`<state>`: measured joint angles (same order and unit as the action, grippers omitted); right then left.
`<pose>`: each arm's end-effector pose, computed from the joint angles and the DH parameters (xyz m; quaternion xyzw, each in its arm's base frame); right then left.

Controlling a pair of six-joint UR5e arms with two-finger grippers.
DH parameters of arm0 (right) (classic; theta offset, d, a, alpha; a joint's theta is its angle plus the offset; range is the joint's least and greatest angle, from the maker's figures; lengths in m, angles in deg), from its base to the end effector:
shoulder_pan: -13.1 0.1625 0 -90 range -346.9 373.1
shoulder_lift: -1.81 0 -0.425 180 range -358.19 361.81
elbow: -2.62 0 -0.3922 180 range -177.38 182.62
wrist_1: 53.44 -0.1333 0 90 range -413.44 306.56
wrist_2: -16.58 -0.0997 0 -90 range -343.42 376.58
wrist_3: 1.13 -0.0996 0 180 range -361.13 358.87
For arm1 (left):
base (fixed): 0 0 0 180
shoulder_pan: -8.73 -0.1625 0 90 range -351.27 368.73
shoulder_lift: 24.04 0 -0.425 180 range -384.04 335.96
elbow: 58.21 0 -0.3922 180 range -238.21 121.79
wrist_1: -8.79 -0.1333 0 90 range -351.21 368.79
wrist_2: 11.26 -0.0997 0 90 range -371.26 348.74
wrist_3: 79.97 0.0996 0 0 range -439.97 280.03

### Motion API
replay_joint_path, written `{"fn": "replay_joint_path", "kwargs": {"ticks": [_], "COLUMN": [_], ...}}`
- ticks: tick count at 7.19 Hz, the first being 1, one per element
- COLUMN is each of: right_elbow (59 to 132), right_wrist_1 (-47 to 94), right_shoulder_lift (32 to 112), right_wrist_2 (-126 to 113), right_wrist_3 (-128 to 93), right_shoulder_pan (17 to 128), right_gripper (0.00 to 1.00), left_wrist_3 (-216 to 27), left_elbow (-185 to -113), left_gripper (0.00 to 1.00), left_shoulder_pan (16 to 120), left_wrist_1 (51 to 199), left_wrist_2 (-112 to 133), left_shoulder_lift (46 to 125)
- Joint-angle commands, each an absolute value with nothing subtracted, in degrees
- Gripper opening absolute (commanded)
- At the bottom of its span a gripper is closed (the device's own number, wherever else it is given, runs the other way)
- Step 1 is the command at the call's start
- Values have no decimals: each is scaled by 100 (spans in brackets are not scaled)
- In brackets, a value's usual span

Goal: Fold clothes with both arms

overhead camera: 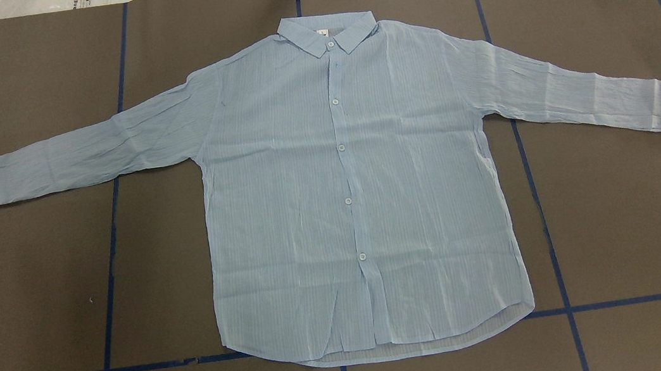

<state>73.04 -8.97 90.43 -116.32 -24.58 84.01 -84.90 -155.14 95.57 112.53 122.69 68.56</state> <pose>-0.1032 -0.4985 0.7289 0.0760 -0.4109 -0.0519 0.9070 -0.0351 -0.5287 0.5486 0.1607 0.3788 0.0614 0.9093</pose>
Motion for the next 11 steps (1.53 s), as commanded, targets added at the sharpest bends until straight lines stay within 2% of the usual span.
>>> {"fn": "replay_joint_path", "kwargs": {"ticks": [1, 3, 6, 8, 10, 11], "right_elbow": [7276, 7285, 7276, 7285, 7328, 7381], "right_wrist_1": [-870, -852, -774, -773, -773, -791], "right_shoulder_lift": [9032, 9049, 9041, 9032, 9023, 9014], "right_wrist_2": [-11640, -11640, -11632, -11632, -11632, -11692], "right_wrist_3": [-2494, -2486, -2486, -2486, -2477, -2477], "right_shoulder_pan": [8359, 8359, 8350, 8315, 8306, 8315], "right_gripper": [77, 57, 57, 42, 5, 0], "left_wrist_3": [-8490, -8490, -8498, -8498, -8498, -8498], "left_elbow": [-15515, -15507, -15506, -15506, -15498, -15489], "left_gripper": [99, 99, 99, 99, 99, 99], "left_shoulder_pan": [9557, 9557, 9557, 9557, 9548, 9548], "left_wrist_1": [11267, 11294, 11294, 11303, 11303, 11303], "left_wrist_2": [12269, 12269, 12269, 12269, 12269, 12260], "left_shoulder_lift": [6860, 6860, 6860, 6868, 6877, 6877]}}
